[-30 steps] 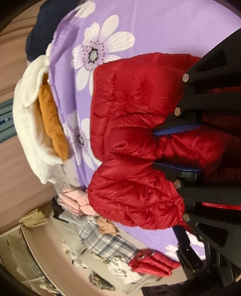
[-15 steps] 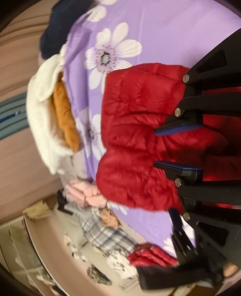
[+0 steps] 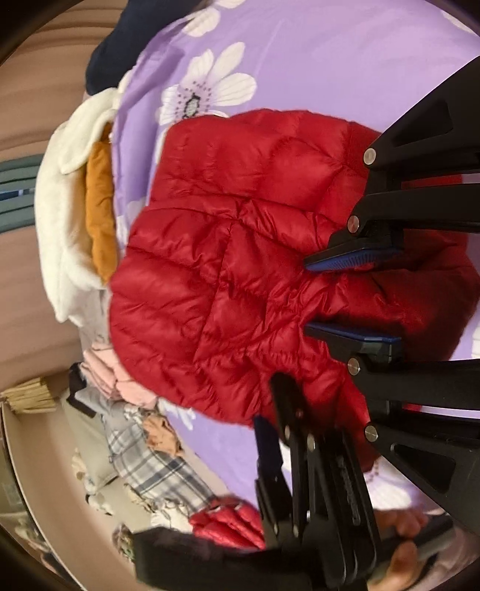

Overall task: Fold large clothes
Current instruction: 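Press the jacket flat with the right tool while the left tool holds its end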

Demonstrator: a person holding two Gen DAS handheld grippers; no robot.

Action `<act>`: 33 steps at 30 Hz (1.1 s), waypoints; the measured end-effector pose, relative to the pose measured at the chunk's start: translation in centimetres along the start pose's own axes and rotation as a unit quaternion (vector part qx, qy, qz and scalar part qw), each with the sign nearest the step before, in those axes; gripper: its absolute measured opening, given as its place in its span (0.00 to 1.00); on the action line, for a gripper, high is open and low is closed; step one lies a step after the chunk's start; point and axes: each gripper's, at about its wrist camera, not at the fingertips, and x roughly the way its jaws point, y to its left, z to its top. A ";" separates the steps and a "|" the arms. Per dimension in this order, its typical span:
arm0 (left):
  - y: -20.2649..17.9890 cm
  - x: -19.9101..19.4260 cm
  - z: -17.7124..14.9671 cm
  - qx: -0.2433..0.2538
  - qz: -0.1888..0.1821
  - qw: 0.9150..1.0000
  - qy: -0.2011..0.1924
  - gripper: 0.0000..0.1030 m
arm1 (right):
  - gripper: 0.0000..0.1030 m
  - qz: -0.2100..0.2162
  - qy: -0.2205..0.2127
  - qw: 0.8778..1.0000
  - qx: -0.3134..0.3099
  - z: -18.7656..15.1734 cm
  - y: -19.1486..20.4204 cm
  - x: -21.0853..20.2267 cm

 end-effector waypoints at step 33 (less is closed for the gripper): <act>1.7 1.8 2.4 -0.027 0.009 1.000 0.008 0.55 | 0.30 0.030 -0.017 0.999 0.035 0.5 -0.6 -1.9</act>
